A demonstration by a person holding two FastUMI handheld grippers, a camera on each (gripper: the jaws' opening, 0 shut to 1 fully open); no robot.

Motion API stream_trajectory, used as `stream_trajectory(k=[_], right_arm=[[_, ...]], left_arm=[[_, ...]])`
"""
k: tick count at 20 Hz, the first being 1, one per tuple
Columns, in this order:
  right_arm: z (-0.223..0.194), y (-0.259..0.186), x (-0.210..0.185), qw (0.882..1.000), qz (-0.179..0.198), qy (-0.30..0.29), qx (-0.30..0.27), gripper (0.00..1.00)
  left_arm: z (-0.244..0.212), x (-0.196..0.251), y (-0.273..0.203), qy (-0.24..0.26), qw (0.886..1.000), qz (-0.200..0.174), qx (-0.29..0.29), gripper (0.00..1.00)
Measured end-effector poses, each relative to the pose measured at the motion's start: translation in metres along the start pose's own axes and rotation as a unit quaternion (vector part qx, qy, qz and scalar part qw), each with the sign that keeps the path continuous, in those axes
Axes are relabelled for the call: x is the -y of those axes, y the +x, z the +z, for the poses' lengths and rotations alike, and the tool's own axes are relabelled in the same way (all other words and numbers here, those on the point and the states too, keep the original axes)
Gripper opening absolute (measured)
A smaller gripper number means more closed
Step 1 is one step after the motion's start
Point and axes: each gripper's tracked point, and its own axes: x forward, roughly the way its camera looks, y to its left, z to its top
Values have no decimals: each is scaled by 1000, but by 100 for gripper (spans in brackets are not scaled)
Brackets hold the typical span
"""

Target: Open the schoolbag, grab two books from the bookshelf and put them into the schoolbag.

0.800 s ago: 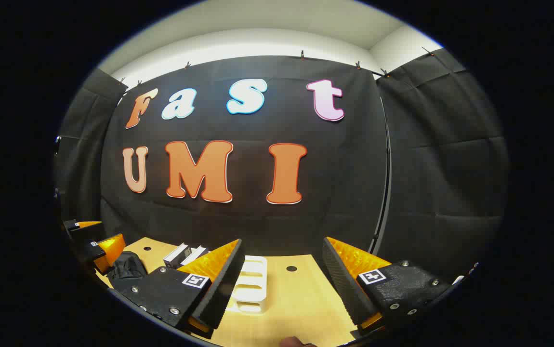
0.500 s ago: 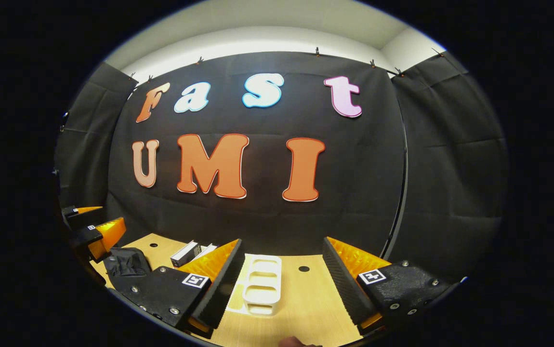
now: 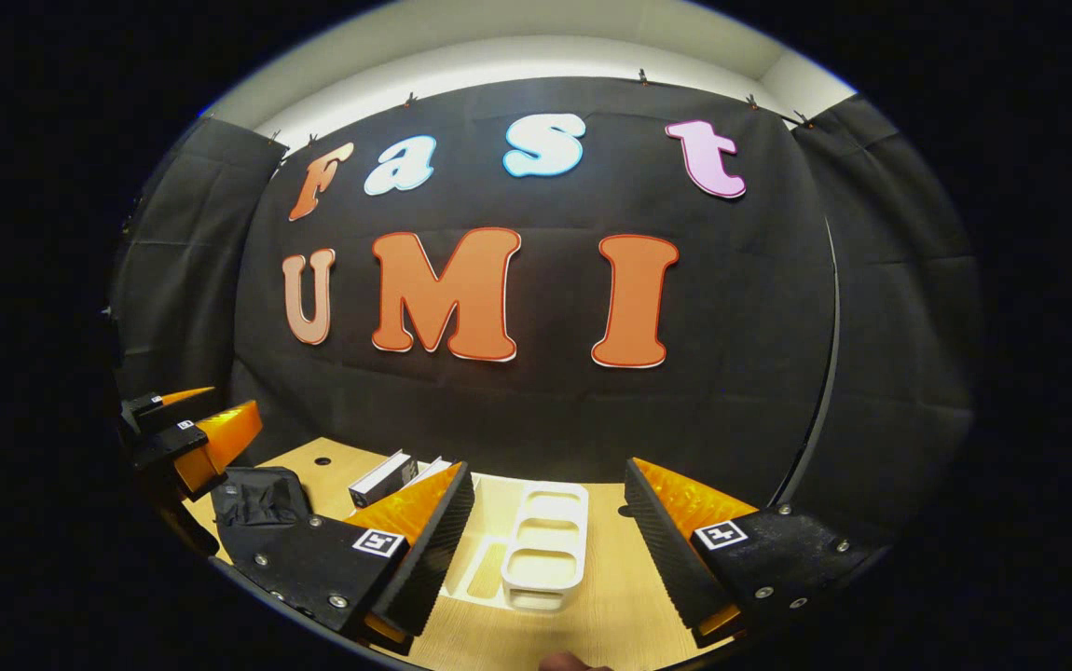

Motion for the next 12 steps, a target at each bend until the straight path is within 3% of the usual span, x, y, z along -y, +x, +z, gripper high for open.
stream_trajectory(k=[7,12], right_arm=[[-18,9,-41,999,-34,13,-20,97],[-21,12,-47,998,-55,19,-30,97]], left_arm=[[3,-23,9,21,998,-53,16,95],[-22,-42,10,72,995,-70,8,95]])
